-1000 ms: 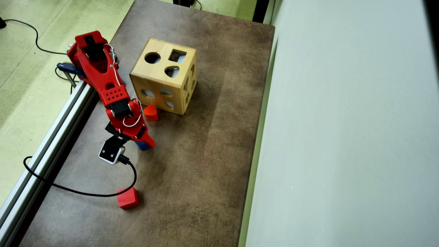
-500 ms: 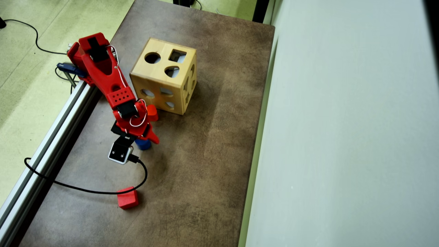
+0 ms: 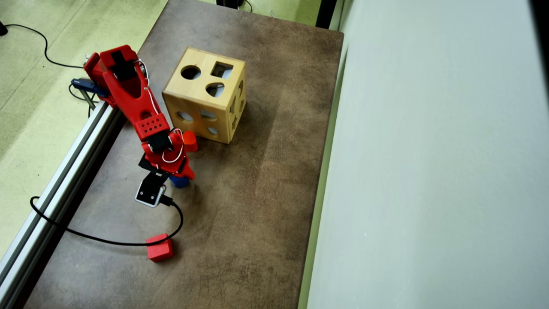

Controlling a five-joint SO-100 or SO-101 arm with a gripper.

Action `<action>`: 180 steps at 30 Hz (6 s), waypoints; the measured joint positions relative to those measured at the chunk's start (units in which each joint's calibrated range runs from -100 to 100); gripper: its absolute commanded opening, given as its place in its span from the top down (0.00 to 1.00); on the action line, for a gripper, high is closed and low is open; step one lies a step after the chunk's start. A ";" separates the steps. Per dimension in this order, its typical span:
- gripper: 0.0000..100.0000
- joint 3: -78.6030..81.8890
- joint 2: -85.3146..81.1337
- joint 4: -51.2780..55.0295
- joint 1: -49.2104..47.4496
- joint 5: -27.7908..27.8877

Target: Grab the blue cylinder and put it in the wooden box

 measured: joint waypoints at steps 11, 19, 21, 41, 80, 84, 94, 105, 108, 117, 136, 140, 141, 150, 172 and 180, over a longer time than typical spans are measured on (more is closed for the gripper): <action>0.80 0.00 0.00 0.16 0.00 0.00; 0.81 0.00 0.00 0.16 0.00 0.00; 0.80 0.00 0.00 0.16 0.00 0.00; 0.65 0.00 0.00 0.24 1.65 0.15; 0.81 0.00 0.08 -0.08 2.23 0.10; 0.80 0.00 0.08 -0.08 2.23 0.10; 0.69 0.00 0.08 -0.08 2.44 0.10; 0.69 0.00 0.08 -0.08 4.60 0.15; 0.69 0.00 0.08 -0.08 4.31 0.15; 0.69 0.00 0.08 -0.08 4.53 0.15; 0.78 0.00 0.08 -0.08 4.53 0.10; 0.79 0.00 0.08 -0.08 4.53 0.10; 0.79 0.00 0.08 -0.08 4.53 0.10; 0.79 0.00 0.08 -0.08 4.53 0.10; 0.78 0.00 -7.37 0.08 3.81 0.10; 0.78 0.00 -7.37 3.07 3.81 0.10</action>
